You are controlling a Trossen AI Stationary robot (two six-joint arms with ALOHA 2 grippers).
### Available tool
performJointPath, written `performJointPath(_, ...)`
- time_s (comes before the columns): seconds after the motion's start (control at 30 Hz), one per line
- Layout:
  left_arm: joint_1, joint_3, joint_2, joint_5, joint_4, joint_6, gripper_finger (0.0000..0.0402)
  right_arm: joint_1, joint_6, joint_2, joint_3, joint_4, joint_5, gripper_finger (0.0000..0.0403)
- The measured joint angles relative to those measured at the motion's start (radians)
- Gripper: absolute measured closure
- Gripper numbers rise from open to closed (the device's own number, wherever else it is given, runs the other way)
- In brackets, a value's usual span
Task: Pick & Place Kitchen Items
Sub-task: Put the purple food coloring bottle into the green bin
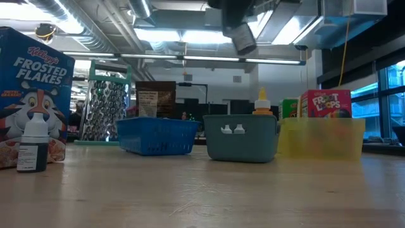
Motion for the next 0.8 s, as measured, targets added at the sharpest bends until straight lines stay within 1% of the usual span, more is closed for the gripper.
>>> performJointPath(0.2, 0.039, 0.000, 0.000, 0.001, 0.000, 0.104, 0.0073, -0.020, -0.015, -0.009, 0.011, -0.140, 0.053, 0.0331)
performJointPath(0.3, 0.078, 0.000, 0.000, 0.006, 0.000, 0.174, 0.0073, -0.025, -0.034, -0.011, 0.011, -0.149, 0.060, 0.0331)
performJointPath(0.4, 0.132, 0.000, 0.000, 0.014, 0.000, 0.235, 0.0073, -0.026, -0.079, -0.011, 0.011, -0.149, 0.040, 0.0331)
performJointPath(0.47, 0.169, 0.000, 0.000, 0.053, 0.000, 0.263, 0.0073, -0.026, -0.101, -0.011, 0.008, -0.149, 0.039, 0.0331)
performJointPath(0.6, 0.229, 0.000, 0.000, 0.175, 0.000, 0.282, 0.0073, -0.032, -0.140, -0.011, 0.005, -0.150, 0.033, 0.0331)
performJointPath(0.7, 0.251, 0.000, 0.000, 0.189, 0.000, 0.308, 0.0073, -0.039, -0.144, -0.015, 0.004, -0.150, 0.033, 0.0331)
performJointPath(0.8, 0.263, 0.000, 0.000, 0.190, 0.000, 0.356, 0.0073, -0.040, -0.177, -0.052, 0.004, -0.150, 0.028, 0.0331)
